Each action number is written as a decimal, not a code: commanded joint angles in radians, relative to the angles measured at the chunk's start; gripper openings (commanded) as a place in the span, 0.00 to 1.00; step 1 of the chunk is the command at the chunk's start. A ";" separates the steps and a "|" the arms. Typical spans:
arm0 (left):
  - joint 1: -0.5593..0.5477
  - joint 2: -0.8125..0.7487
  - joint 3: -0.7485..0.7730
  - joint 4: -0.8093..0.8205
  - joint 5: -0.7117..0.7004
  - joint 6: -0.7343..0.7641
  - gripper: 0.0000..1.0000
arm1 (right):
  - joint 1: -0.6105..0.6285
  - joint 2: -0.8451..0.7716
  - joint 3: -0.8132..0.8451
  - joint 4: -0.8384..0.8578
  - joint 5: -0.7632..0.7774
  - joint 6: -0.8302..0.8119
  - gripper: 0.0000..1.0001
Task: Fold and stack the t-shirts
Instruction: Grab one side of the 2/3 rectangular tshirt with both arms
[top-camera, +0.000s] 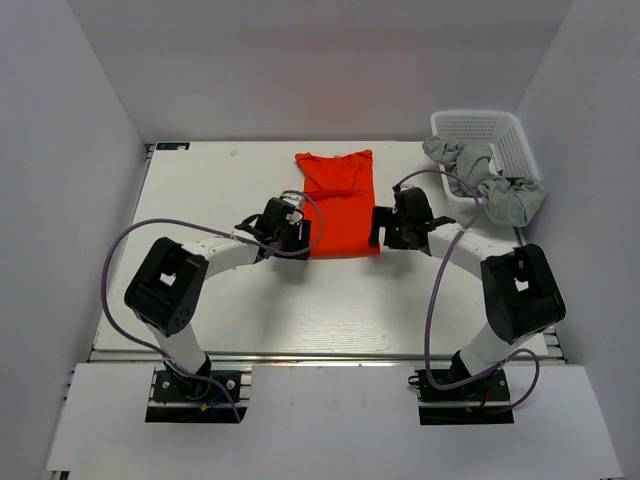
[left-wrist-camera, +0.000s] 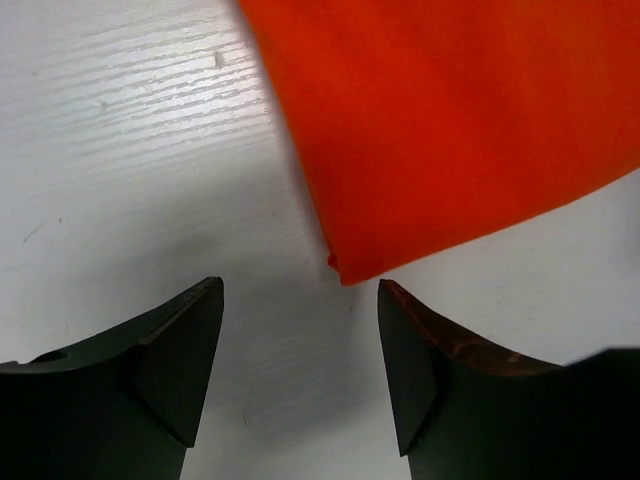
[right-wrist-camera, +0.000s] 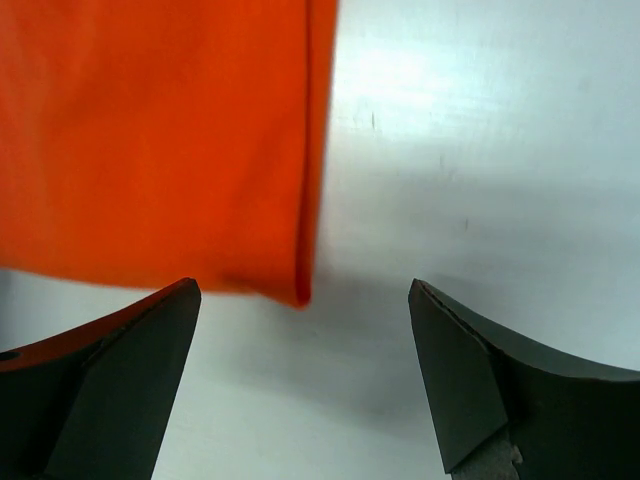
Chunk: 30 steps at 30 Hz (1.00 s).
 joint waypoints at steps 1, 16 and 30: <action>-0.003 0.032 0.041 0.054 0.061 0.037 0.72 | -0.006 0.015 -0.012 -0.024 -0.120 0.009 0.90; -0.012 0.169 0.056 0.144 0.158 0.078 0.08 | -0.006 0.127 -0.044 0.154 -0.189 -0.020 0.69; -0.022 -0.254 -0.114 0.019 0.426 0.006 0.00 | 0.005 -0.261 -0.217 0.039 -0.395 -0.137 0.00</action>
